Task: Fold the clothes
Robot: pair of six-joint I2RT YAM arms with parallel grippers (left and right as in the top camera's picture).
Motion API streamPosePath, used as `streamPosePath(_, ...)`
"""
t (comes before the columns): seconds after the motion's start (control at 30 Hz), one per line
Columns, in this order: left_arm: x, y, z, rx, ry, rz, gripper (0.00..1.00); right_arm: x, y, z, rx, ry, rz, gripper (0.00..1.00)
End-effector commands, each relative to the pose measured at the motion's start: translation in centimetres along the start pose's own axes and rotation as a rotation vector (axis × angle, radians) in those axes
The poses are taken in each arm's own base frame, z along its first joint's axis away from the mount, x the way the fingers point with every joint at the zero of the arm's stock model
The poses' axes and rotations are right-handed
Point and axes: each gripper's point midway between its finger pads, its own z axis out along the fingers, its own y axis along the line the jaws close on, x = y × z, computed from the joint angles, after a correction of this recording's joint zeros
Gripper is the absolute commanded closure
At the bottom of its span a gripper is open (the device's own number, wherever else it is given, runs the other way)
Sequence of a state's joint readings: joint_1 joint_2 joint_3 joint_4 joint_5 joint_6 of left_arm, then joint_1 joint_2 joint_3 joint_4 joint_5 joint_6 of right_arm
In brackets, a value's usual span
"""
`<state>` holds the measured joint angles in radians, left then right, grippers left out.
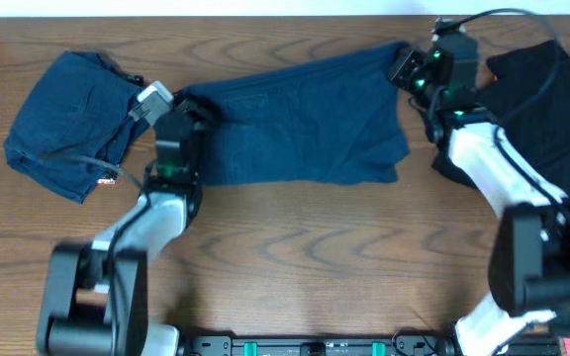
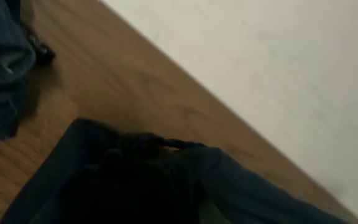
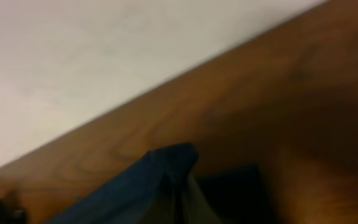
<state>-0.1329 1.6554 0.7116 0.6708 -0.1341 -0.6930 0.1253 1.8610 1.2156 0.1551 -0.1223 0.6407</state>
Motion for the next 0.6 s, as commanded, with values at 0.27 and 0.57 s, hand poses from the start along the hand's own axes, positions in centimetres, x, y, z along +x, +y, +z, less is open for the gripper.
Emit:
streamPosePath(0.27,-1.8,2.7,4.1,-0.071,-0.077,0.101,0.59,3.2,-3.9,4.4,0.082,0.001,-0.024,0.62)
streamPosePath(0.57,-4.1,-3.5,2.7,0.182,0.061,0.159,0.02,0.1,0.3,-0.3,-0.039,0.052,-0.091,0.01)
